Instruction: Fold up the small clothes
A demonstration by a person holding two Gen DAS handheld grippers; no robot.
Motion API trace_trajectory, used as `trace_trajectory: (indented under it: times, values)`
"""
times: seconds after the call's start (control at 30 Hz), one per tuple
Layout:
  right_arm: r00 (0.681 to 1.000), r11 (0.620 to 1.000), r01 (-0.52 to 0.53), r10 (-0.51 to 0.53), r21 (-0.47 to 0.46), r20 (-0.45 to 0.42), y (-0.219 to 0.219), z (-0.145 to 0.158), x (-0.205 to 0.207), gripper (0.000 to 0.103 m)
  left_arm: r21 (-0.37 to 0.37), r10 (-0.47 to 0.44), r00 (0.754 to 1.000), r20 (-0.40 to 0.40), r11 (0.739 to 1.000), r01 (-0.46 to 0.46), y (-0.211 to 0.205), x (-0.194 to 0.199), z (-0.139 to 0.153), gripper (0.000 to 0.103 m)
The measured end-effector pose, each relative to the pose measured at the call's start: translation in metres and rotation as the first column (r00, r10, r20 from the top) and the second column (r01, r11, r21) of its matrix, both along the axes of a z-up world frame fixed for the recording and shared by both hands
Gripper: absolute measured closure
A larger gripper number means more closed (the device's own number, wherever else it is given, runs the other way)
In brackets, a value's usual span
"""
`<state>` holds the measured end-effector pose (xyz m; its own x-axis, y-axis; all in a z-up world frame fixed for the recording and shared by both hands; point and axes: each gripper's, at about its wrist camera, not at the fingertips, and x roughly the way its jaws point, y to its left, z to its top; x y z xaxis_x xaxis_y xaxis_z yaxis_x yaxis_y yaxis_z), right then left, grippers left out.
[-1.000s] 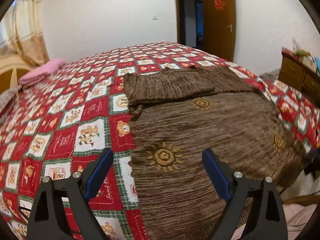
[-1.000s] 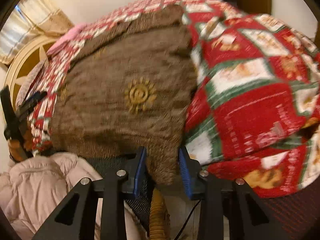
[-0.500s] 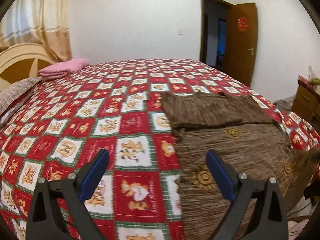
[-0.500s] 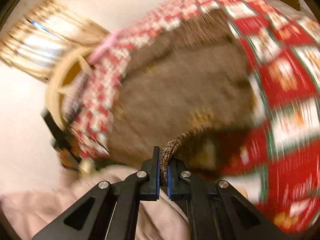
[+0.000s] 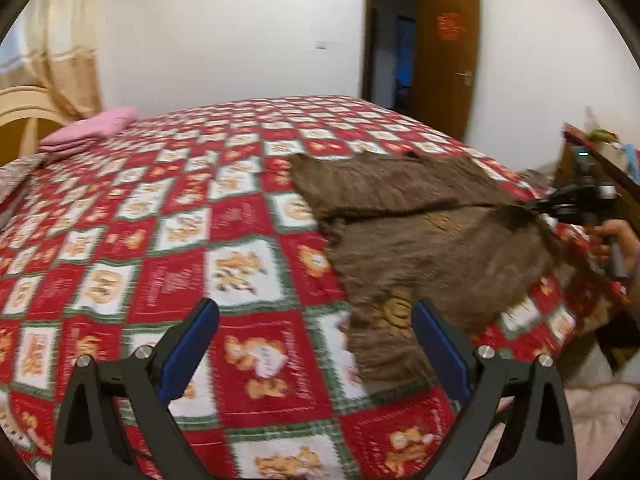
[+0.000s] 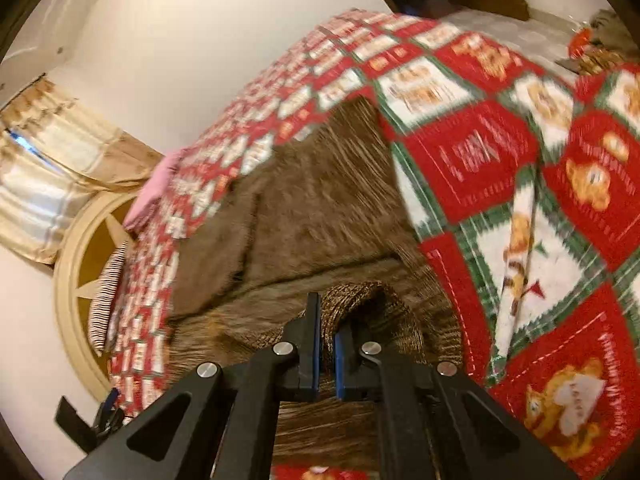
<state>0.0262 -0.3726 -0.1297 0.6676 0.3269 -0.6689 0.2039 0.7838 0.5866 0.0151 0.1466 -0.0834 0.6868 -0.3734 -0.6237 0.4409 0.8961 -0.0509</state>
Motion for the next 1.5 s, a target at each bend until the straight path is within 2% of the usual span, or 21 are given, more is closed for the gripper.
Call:
trace_trajectory:
  times: [0.1, 0.2, 0.3, 0.37, 0.43, 0.47, 0.5, 0.53, 0.57, 0.6, 0.67, 0.77, 0.87, 1.07, 1.1, 1.13, 1.17, 1.23, 1.37, 1.4, 1.5]
  values:
    - [1.0, 1.0, -0.012, 0.011, -0.026, -0.02, 0.005, -0.014, 0.003, 0.098, -0.012, -0.069, 0.997, -0.017, 0.998, 0.069, -0.011, -0.002, -0.01, 0.004]
    - [1.0, 1.0, -0.012, 0.012, -0.024, -0.02, 0.005, -0.018, 0.004, 0.098, 0.015, -0.131, 0.991, -0.026, 0.991, 0.131, -0.027, -0.005, -0.021, 0.004]
    - [1.0, 0.999, -0.015, 0.015, -0.029, -0.019, 0.005, -0.018, 0.002, 0.098, 0.01, -0.211, 0.976, -0.052, 0.977, 0.211, -0.045, -0.007, -0.032, 0.004]
    - [1.0, 0.999, -0.016, 0.016, -0.031, -0.021, 0.005, -0.019, 0.003, 0.098, 0.015, -0.221, 0.973, -0.065, 0.975, 0.223, -0.057, -0.002, -0.037, 0.006]
    - [1.0, 0.999, -0.017, 0.016, -0.039, -0.021, 0.006, -0.018, 0.004, 0.098, -0.039, -0.239, 0.967, -0.093, 0.971, 0.236, -0.063, 0.004, -0.039, 0.012]
    - [1.0, 0.999, -0.017, 0.016, -0.044, -0.02, 0.007, -0.018, 0.004, 0.098, -0.076, -0.242, 0.963, -0.119, 0.969, 0.235, -0.067, 0.01, -0.04, 0.021]
    - [1.0, 0.999, -0.017, 0.016, -0.045, -0.02, 0.007, -0.018, 0.003, 0.098, -0.093, -0.245, 0.96, -0.137, 0.968, 0.234, -0.069, 0.013, -0.042, 0.035]
    - [1.0, 0.999, -0.015, 0.014, -0.046, -0.019, 0.007, -0.018, 0.003, 0.098, -0.103, -0.247, 0.956, -0.155, 0.967, 0.233, -0.072, 0.016, -0.044, 0.044]
    - [1.0, 0.999, -0.013, 0.012, -0.045, -0.018, 0.007, -0.018, 0.002, 0.098, -0.1, -0.246, 0.954, -0.173, 0.968, 0.232, -0.074, 0.018, -0.047, 0.061]
    - [1.0, 0.999, -0.01, 0.009, -0.043, -0.017, 0.008, -0.018, 0.003, 0.098, -0.094, -0.244, 0.95, -0.192, 0.969, 0.23, -0.077, 0.02, -0.051, 0.071]
    - [1.0, 0.999, -0.005, 0.004, -0.034, -0.014, 0.007, -0.018, 0.003, 0.098, -0.112, -0.241, 0.95, -0.199, 0.968, 0.223, -0.075, 0.02, -0.053, 0.072]
    - [1.0, 1.0, 0.008, -0.008, 0.0, -0.002, 0.003, -0.019, 0.002, 0.098, -0.189, -0.225, 0.949, -0.222, 0.964, 0.185, -0.066, 0.023, -0.052, 0.074]
    - [0.998, 0.998, 0.02, -0.023, 0.065, 0.053, -0.005, -0.014, -0.003, 0.098, -0.259, -0.215, 0.945, -0.245, 0.954, 0.15, -0.056, 0.031, -0.055, 0.088]
    - [0.989, 0.991, -0.008, -0.011, 0.131, 0.146, -0.015, 0.007, -0.024, 0.095, -0.3, -0.186, 0.938, -0.292, 0.949, 0.094, -0.048, 0.038, -0.06, 0.088]
    - [0.987, 0.99, -0.016, -0.007, 0.14, 0.163, -0.017, 0.01, -0.029, 0.094, -0.303, -0.184, 0.938, -0.294, 0.949, 0.091, -0.048, 0.039, -0.06, 0.085]
    - [0.985, 0.989, -0.02, -0.005, 0.145, 0.172, -0.019, 0.013, -0.032, 0.084, -0.309, -0.187, 0.936, -0.299, 0.947, 0.091, -0.048, 0.039, -0.06, 0.084]
    - [0.982, 0.988, -0.018, -0.01, 0.151, 0.189, -0.023, 0.016, -0.039, 0.058, -0.312, -0.186, 0.936, -0.3, 0.946, 0.088, -0.049, 0.039, -0.06, 0.083]
    - [0.975, 0.989, 0.01, -0.042, 0.146, 0.219, -0.029, 0.022, -0.049, 0.033, -0.314, -0.178, 0.938, -0.299, 0.946, 0.08, -0.049, 0.039, -0.06, 0.083]
    - [0.942, 0.986, 0.069, -0.115, 0.152, 0.314, -0.047, 0.035, -0.075, 0.033, -0.315, -0.168, 0.944, -0.284, 0.946, 0.073, -0.048, 0.04, -0.061, 0.083]
    - [0.941, 0.989, 0.076, -0.112, 0.124, 0.318, -0.048, 0.038, -0.077, 0.033, -0.316, -0.166, 0.944, -0.285, 0.946, 0.07, -0.048, 0.04, -0.061, 0.083]
    - [0.968, 0.993, 0.05, -0.022, -0.107, 0.25, -0.031, 0.043, -0.07, 0.033, -0.305, -0.161, 0.945, -0.285, 0.95, 0.07, -0.05, 0.041, -0.06, 0.083]
